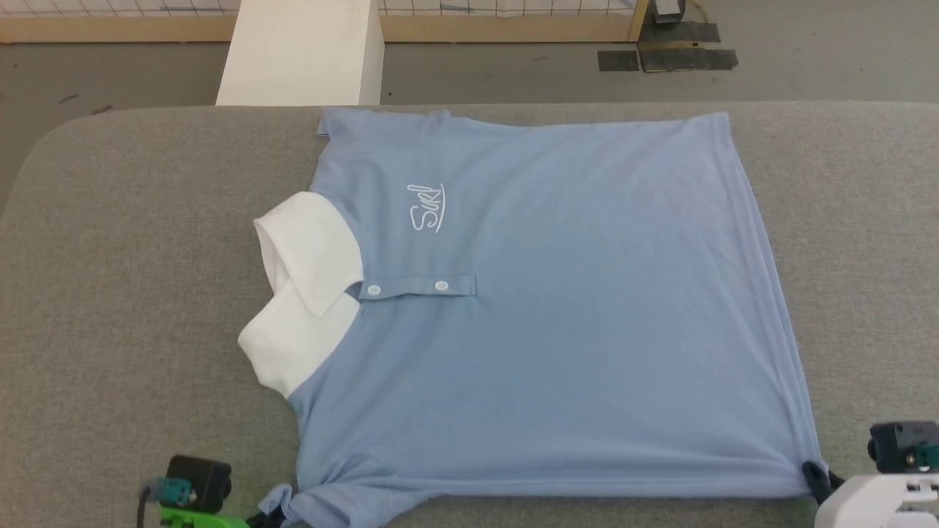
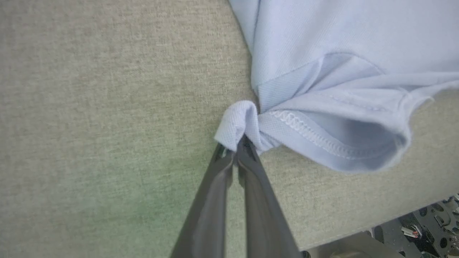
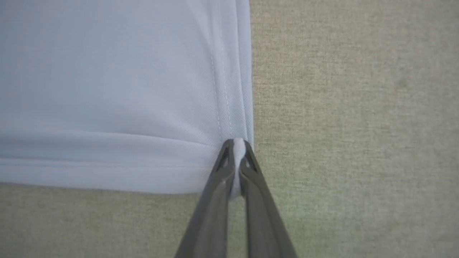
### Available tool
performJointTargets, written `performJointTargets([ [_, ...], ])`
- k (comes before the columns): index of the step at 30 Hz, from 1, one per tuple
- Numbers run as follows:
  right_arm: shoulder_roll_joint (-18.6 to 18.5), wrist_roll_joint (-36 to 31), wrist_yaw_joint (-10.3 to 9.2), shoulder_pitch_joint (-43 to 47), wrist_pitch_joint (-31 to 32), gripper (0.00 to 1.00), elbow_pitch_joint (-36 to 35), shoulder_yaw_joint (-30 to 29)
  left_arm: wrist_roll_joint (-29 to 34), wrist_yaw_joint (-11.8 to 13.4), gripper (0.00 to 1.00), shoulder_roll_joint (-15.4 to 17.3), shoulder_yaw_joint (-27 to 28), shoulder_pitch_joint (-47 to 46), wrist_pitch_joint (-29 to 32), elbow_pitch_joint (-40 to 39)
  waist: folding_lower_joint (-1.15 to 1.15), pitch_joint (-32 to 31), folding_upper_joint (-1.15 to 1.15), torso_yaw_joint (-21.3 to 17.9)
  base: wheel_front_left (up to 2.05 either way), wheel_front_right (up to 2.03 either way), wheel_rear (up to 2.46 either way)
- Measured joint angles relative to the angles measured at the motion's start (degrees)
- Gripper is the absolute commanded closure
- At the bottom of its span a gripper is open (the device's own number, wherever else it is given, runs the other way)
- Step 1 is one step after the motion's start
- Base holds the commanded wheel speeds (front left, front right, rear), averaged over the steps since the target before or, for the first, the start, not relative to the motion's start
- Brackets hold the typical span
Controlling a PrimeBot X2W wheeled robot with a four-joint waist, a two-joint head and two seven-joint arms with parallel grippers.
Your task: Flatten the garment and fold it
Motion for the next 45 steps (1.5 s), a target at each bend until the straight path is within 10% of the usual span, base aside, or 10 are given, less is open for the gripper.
performJointTargets([
  [8,2.87,-1.48,-0.01,2.63,-17.46,1.00,-1.56,0.49,11.35,6.27,1.00,-6.03,1.00,2.07,-22.52,0.33,0.00,-0.16,0.00,-0.15,0.00,0.00,0.00],
  [17,-0.15,-3.56,-0.01,-3.41,-28.49,1.00,1.11,2.58,19.01,5.55,1.00,-8.45,0.93,-9.54,-32.25,4.66,0.00,0.28,0.00,-0.05,0.00,0.00,0.00],
  [26,-5.15,-3.56,-0.01,-17.47,-20.96,1.00,6.24,6.35,19.38,-1.40,1.00,-8.05,0.58,-25.08,-28.81,13.02,0.00,4.22,0.00,-0.73,0.00,0.00,0.00],
  [43,-10.44,7.23,-0.01,-37.96,2.37,1.00,22.03,12.71,10.45,-6.04,1.00,-8.84,0.37,-31.04,-14.95,21.96,0.01,11.23,0.00,-1.05,0.00,0.00,0.00],
  [44,-10.37,7.53,-0.01,-38.51,3.83,1.00,22.47,12.33,9.74,-6.21,0.78,-9.22,0.48,-31.04,-14.88,22.18,0.00,11.15,0.00,-0.85,0.00,0.00,0.00],
  [45,-10.16,7.97,-0.01,-38.74,4.92,0.75,22.82,11.62,9.31,-6.21,0.24,-9.67,0.59,-31.04,-14.89,22.29,0.00,10.94,0.00,-0.69,0.00,0.00,0.00],
])
